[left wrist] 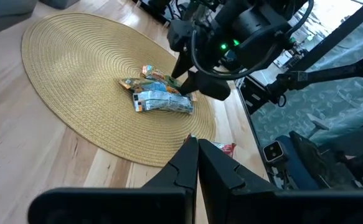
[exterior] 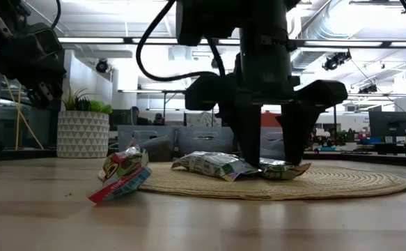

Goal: Pick and place Granola Bars by type
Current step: Put the yellow granola bar into the left black bin

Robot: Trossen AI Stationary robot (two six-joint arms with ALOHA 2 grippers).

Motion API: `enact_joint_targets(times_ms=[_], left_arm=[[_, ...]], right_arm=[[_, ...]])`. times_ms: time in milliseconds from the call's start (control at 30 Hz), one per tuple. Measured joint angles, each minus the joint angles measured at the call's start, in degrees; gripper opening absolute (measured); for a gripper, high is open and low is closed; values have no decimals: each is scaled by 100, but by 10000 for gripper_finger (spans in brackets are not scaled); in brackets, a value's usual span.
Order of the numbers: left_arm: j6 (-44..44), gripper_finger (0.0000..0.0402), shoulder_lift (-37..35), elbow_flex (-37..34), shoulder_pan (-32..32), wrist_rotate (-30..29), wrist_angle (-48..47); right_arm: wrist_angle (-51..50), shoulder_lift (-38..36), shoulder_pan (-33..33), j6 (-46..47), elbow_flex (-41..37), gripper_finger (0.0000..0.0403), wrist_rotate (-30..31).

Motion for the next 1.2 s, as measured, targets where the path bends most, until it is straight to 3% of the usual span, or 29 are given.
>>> enact_joint_targets(times_ms=[300,833,1067,1200], left_arm=[[-2,10,2,0,0,2,-2],[-1,10,1,0,0,2,-2],[-2,10,2,0,0,0,-2],[-2,10,1,0,0,0,-2]], right_arm=[[64,-9,0,-102,-74,196,-7],[33,-9,0,-213,-74,88,-92],[38,-79,4,-206,-74,72,-77],[20,-325,4,-111,-72,71,253]])
